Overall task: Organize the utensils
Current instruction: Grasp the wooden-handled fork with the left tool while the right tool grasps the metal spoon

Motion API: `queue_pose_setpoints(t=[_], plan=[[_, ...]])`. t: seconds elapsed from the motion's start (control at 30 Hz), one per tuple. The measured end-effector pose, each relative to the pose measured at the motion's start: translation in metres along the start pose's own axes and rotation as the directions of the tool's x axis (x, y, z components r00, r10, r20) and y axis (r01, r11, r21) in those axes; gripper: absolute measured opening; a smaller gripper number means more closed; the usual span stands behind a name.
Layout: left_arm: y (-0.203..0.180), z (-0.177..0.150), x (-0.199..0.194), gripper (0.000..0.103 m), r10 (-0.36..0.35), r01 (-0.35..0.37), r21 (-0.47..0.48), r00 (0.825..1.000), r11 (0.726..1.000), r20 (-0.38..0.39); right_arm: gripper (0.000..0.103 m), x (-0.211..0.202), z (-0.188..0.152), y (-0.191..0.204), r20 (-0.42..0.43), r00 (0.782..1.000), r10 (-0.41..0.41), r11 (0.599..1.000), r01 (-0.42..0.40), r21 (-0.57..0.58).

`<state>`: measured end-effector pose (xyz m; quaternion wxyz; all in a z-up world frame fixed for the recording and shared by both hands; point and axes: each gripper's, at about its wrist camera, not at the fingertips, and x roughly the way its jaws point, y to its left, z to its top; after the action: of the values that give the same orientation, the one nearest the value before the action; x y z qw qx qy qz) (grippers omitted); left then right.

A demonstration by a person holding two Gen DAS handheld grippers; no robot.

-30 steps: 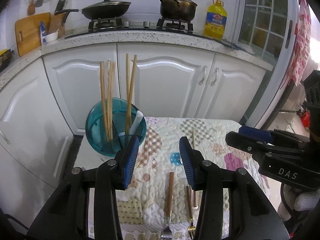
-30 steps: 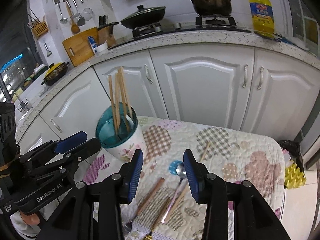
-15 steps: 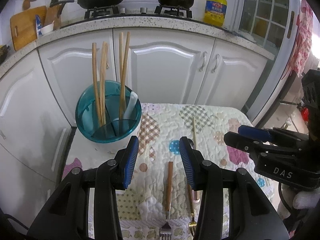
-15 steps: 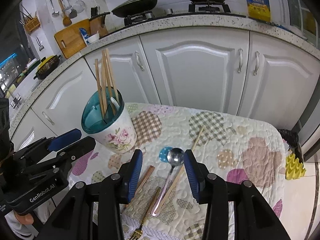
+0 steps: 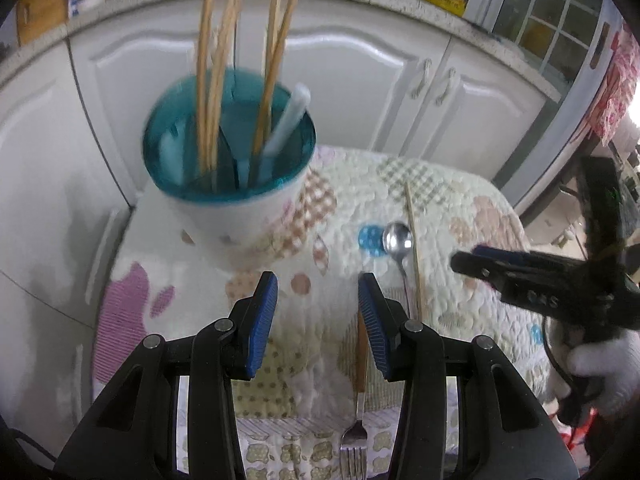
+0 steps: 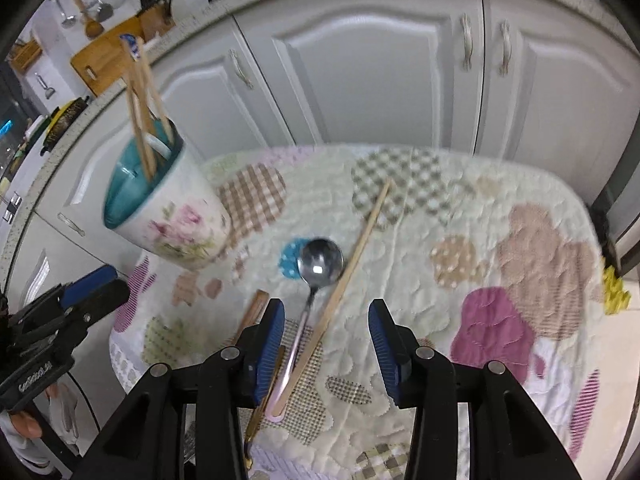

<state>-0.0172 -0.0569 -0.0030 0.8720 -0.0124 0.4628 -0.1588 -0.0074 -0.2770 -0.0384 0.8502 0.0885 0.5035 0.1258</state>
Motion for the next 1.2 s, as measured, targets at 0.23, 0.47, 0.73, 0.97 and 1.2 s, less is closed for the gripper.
queue_pose_setpoints(t=[0.23, 0.47, 0.73, 0.97, 1.2], plan=[[-0.002, -0.007, 0.024, 0.042, -0.064, 0.064, 0.008, 0.995, 0.998, -0.078, 0.040, 0.036, 0.018, 0.000, -0.022, 1.000, 0.017, 0.999, -0.018, -0.048], [-0.013, -0.008, 0.055, 0.042, -0.083, 0.091, 0.045, 0.983, 0.995, -0.161, 0.036, 0.069, 0.040, -0.002, -0.054, 0.997, 0.051, 0.987, -0.059, -0.151], [-0.026, -0.001, 0.084, 0.041, -0.068, 0.090, 0.092, 0.975, 0.992, -0.212, 0.009, 0.094, 0.046, -0.002, -0.115, 0.984, 0.137, 0.968, -0.158, -0.196], [-0.034, 0.002, 0.105, 0.017, -0.044, 0.077, 0.141, 0.974, 0.987, -0.222, 0.003, 0.072, 0.035, -0.011, -0.082, 0.982, 0.171, 0.970, -0.182, -0.163], [-0.014, 0.006, 0.079, 0.010, -0.108, 0.119, 0.054, 0.978, 0.991, -0.178, 0.003, 0.034, 0.030, -0.020, -0.009, 0.982, 0.190, 0.973, -0.190, -0.128]])
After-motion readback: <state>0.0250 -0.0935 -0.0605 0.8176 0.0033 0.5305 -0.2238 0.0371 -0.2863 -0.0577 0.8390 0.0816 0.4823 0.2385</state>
